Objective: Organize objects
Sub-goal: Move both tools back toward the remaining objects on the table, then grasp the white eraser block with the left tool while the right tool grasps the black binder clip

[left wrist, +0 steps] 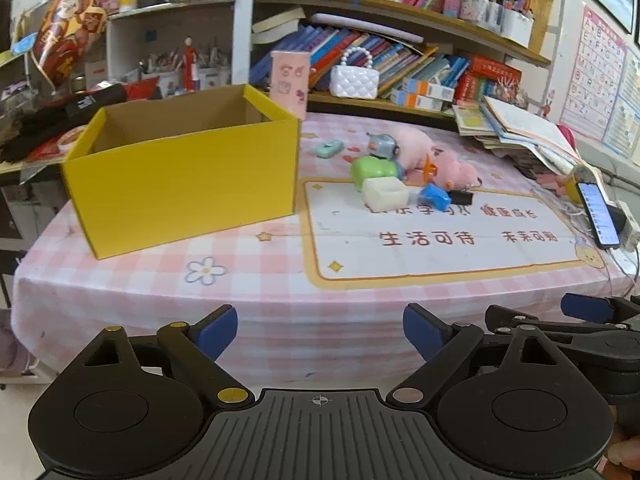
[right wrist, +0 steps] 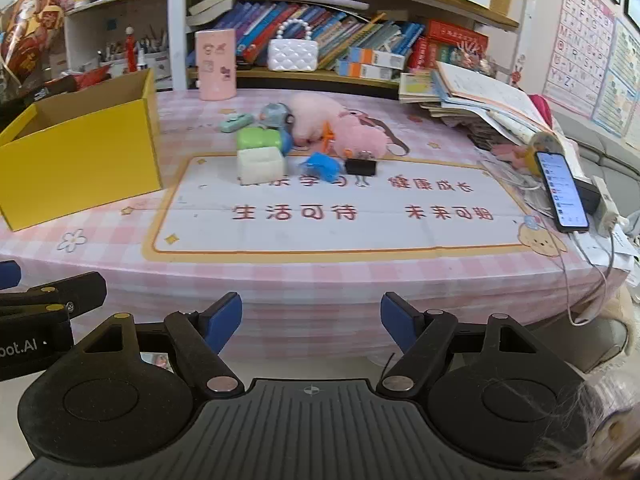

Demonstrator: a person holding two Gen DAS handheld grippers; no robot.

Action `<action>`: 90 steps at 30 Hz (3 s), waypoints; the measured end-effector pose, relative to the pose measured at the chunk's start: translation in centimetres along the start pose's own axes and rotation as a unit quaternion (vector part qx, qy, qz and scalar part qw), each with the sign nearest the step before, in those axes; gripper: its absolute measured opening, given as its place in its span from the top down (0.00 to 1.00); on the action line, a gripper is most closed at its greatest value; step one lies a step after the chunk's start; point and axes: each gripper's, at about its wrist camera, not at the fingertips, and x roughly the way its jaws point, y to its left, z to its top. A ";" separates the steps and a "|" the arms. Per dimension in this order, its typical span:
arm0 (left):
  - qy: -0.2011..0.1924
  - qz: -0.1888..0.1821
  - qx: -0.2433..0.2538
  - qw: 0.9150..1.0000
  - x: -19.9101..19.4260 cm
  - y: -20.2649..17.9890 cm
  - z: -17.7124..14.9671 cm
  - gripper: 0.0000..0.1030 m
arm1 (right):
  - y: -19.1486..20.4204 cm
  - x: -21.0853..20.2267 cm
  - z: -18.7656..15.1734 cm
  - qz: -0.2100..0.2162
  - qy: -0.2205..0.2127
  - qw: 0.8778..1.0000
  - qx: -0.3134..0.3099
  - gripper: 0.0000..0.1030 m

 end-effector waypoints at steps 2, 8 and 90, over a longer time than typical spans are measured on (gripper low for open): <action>0.003 -0.007 0.008 1.000 0.4 -0.7 0.2 0.10 | -0.6 0.2 0.1 -0.005 0.002 1.000 0.005 0.26; 0.004 -0.013 0.024 1.000 1.5 -2.2 1.0 0.10 | -2.0 1.3 0.9 -0.015 0.009 1.000 0.016 0.25; 0.038 0.036 -0.071 0.996 16.7 -8.0 10.8 0.59 | -9.9 20.9 13.9 0.077 0.039 0.996 -0.010 0.63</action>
